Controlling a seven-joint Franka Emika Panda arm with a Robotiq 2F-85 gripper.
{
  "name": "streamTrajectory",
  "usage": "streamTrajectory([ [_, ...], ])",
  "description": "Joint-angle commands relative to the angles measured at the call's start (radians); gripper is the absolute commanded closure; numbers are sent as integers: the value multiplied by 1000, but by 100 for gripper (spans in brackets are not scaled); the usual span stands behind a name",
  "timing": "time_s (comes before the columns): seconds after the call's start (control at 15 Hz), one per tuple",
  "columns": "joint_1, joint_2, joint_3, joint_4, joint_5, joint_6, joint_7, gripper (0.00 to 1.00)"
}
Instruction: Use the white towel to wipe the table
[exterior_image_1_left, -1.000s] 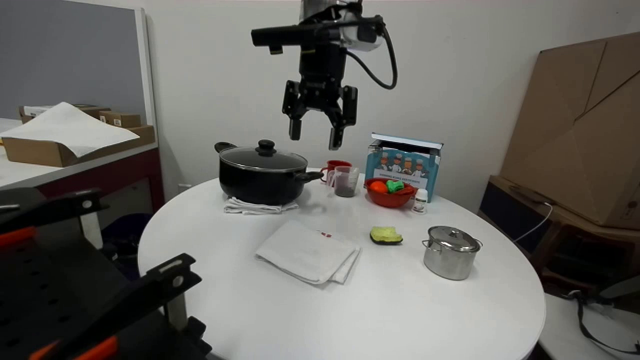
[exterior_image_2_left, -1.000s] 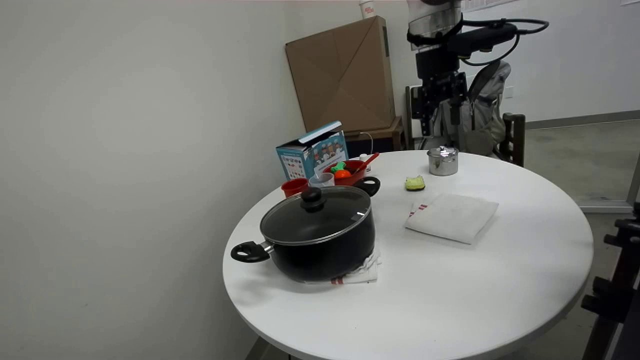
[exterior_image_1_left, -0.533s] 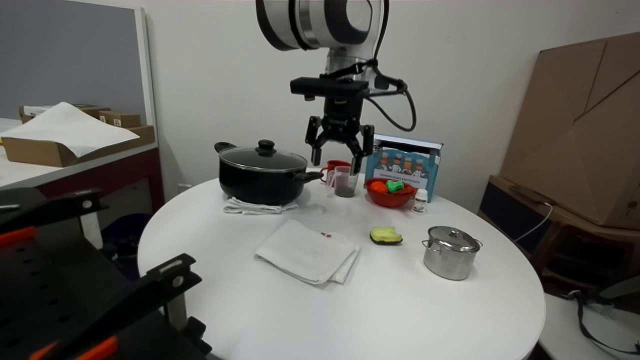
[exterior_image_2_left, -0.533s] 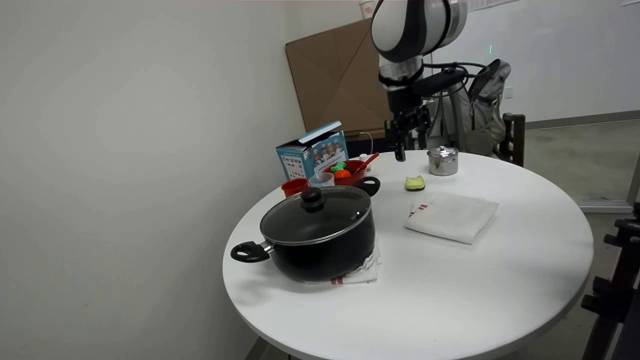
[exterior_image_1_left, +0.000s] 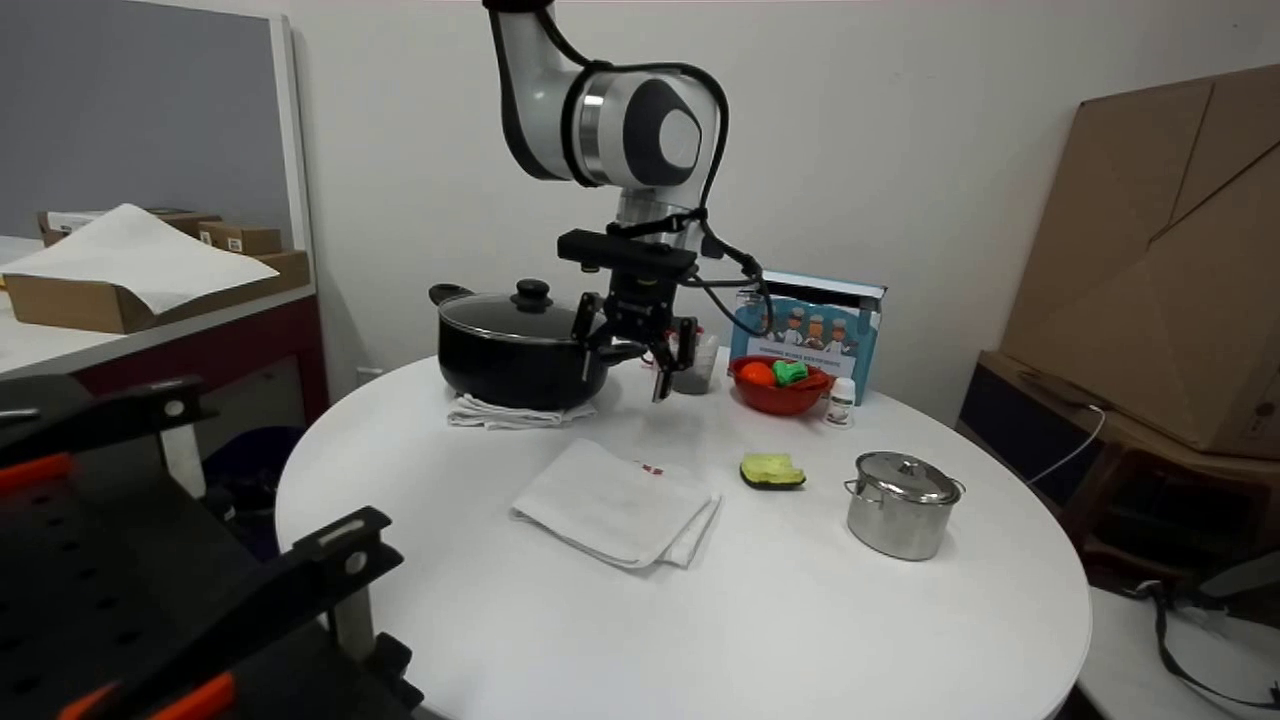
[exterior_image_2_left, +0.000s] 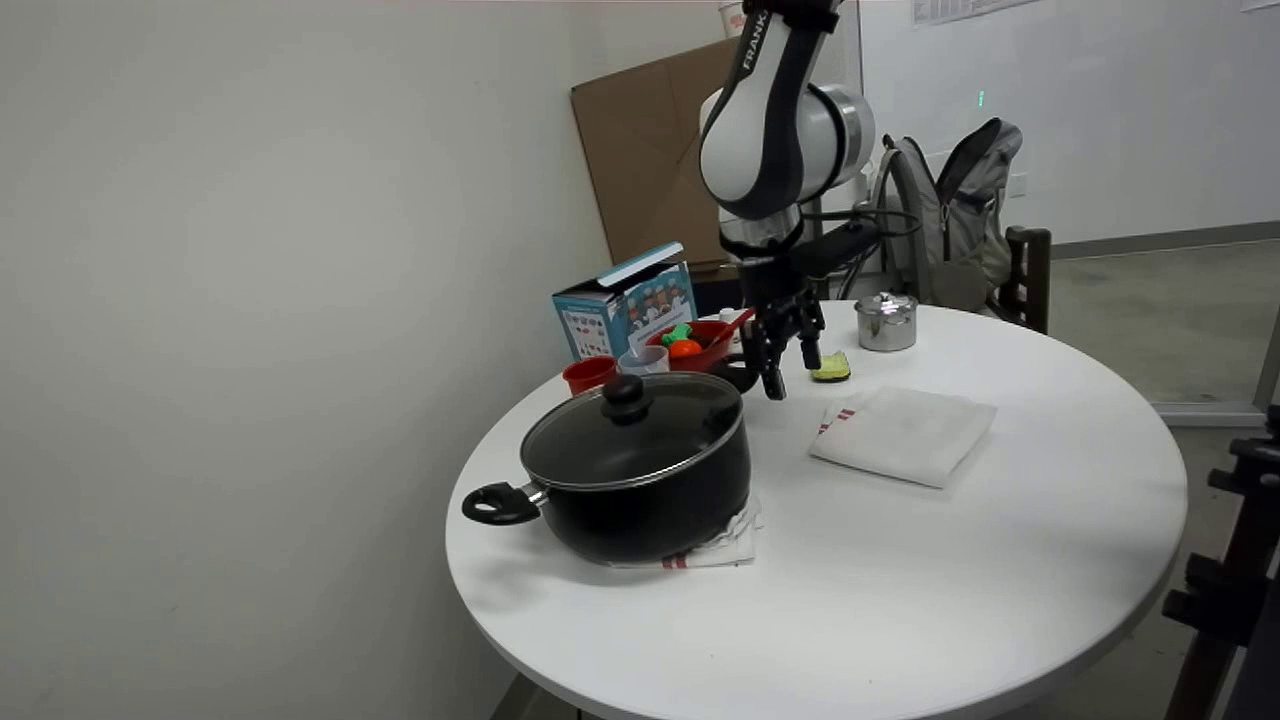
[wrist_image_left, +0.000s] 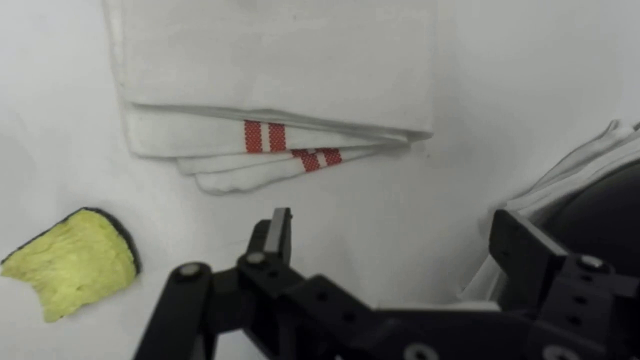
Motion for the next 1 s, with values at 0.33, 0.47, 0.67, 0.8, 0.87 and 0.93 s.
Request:
streamTrajectory([
  [0.33,1,-92,-31,-151,-54,1,-15,0],
  [0.47,4,-104,-40,-199,-71,22,-20,0],
  [0.67,24,-90,-65,-241,-122,71,-7,0],
  [0.8,34,-58,-84,-238,-149,102,9,0],
  [0.87,39,-39,-96,-226,-156,110,19,0],
  [0.93,41,-17,-107,-208,-158,111,24,0],
])
